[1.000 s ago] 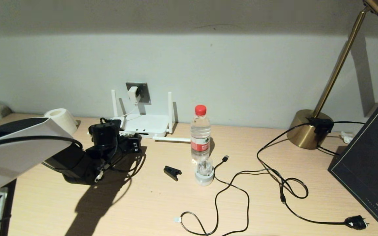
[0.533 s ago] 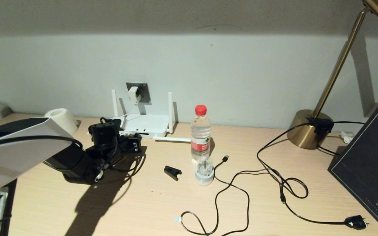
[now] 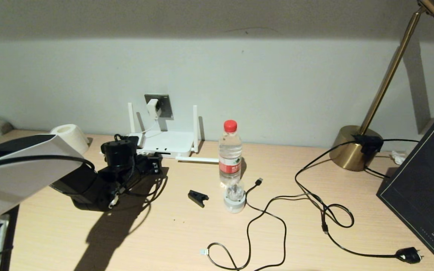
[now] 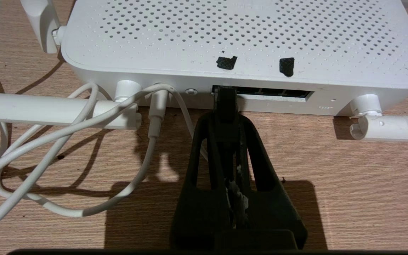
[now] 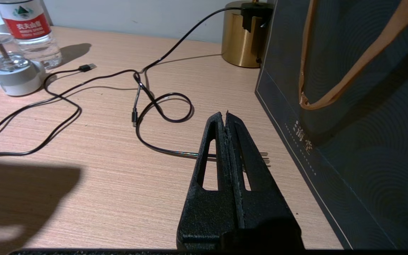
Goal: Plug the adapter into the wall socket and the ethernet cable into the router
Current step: Plug cable into router interface
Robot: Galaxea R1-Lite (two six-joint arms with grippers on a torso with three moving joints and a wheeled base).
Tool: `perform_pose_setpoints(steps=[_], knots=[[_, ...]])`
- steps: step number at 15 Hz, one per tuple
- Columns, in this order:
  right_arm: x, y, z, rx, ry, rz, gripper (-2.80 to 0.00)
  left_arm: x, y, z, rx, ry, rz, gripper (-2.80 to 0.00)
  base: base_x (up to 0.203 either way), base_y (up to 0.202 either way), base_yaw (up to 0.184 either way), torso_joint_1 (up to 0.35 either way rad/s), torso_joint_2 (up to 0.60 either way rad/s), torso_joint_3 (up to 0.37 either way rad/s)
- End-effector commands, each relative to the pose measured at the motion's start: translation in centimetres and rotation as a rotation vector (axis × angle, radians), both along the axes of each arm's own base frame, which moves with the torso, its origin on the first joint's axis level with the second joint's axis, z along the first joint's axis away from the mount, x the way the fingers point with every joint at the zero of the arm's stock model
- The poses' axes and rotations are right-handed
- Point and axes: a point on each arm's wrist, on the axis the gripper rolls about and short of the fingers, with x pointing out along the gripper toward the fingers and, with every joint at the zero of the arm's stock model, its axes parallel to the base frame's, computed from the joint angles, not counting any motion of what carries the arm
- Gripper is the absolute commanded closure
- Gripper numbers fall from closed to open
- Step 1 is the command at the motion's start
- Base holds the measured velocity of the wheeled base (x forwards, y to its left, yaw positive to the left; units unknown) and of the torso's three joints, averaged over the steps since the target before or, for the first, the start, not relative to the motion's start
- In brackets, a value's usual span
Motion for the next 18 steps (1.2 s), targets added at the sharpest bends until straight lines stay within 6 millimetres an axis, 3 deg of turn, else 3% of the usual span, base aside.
perform_pose_setpoints(steps=[1,18], knots=[[0.29,0.00,-0.96,-0.001,0.035,0.000,0.00,-0.11,0.02,0.43,-0.002,-0.012,0.001,0.00,0.000,0.000,0.000,0.000,0.00,0.000],[0.29,0.00,-0.96,0.000,0.035,0.000,0.00,0.12,0.11,-0.13,0.002,0.004,0.004,0.00,0.000,0.000,0.000,0.000,0.00,0.000]])
